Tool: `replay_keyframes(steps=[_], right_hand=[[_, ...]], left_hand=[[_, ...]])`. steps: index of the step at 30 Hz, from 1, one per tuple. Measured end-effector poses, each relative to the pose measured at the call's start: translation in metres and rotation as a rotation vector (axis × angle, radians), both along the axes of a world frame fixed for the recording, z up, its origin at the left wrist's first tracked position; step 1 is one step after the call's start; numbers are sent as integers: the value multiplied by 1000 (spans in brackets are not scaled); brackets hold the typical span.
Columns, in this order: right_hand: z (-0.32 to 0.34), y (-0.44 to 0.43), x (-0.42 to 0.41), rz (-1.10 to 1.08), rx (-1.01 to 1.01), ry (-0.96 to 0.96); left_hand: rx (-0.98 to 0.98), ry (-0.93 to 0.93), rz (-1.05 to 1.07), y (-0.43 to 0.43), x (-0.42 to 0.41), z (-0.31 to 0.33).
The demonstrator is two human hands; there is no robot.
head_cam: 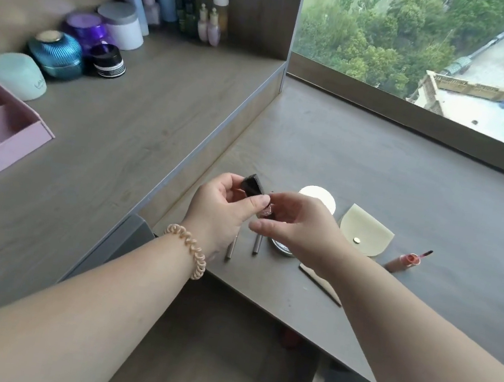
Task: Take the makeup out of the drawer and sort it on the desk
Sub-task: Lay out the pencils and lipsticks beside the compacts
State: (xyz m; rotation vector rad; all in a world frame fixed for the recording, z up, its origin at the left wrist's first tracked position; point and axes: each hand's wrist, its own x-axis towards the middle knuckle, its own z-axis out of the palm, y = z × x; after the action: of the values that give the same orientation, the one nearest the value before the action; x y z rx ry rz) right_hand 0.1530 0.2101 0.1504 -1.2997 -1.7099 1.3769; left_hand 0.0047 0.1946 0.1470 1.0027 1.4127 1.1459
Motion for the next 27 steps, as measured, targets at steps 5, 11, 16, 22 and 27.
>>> replay_keyframes(steps=[5,11,16,22,27], right_hand=[[6,-9,3,59,13,-83],[12,-15,16,230,-329,15],[18,-27,10,253,-393,229],[22,-50,4,283,-354,229],[6,-66,45,69,-345,167]], left_hand=[[-36,27,-37,-4,7,12],[-172,-13,-310,-13,-1,22],[-117,34,-326,-18,3,35],[-185,-77,356,7,-10,50],[-94,-85,408,27,-56,71]])
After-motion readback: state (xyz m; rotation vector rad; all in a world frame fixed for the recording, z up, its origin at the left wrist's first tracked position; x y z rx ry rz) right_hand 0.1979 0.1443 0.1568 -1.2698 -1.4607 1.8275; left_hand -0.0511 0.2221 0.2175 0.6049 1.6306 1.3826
